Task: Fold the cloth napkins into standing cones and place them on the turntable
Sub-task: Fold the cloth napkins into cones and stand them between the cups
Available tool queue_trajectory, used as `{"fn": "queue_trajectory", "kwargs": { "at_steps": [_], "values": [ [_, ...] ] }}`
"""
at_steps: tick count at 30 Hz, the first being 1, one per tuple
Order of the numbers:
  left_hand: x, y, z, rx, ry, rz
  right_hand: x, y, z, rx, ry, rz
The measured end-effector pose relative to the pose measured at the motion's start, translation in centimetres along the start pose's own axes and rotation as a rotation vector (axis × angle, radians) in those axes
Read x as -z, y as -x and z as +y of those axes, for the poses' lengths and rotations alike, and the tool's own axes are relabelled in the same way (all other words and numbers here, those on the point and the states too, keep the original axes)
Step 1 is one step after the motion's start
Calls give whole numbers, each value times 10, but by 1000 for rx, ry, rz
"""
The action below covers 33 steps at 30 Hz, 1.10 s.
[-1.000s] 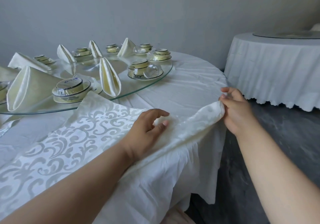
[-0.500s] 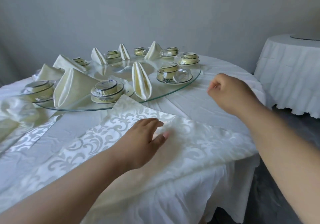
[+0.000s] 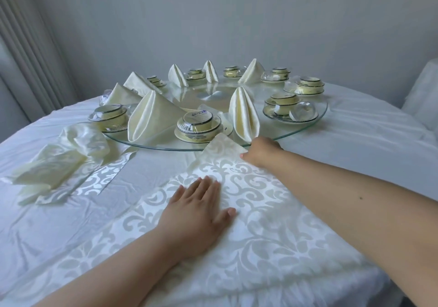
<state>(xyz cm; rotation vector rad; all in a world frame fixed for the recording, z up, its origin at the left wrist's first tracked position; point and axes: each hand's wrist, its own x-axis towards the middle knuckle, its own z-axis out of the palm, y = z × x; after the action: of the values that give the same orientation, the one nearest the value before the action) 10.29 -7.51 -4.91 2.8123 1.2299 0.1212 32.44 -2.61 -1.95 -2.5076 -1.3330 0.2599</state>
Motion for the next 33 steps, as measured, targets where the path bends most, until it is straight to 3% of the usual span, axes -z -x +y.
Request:
{"fn": "queue_trajectory", "kwargs": {
  "at_steps": [10, 17, 21, 25, 28, 33],
  "values": [
    [7, 0, 2, 4, -15, -51, 22, 16, 5, 25, -239, 160],
    [8, -15, 11, -44, 15, -111, 40, 14, 14, 39, -70, 254],
    [2, -13, 13, -36, 0, -82, 37, 52, 1, 217, 39, 360],
    [12, -4, 10, -62, 99, 8, 10, 122, -10, 472, -66, 260],
    [26, 25, 5, -122, 102, 92, -11, 148, -3, 499, -19, 100],
    [23, 81, -18, -172, 113, -50, -26, 140, 13, 468, 91, -115]
  ]
}}
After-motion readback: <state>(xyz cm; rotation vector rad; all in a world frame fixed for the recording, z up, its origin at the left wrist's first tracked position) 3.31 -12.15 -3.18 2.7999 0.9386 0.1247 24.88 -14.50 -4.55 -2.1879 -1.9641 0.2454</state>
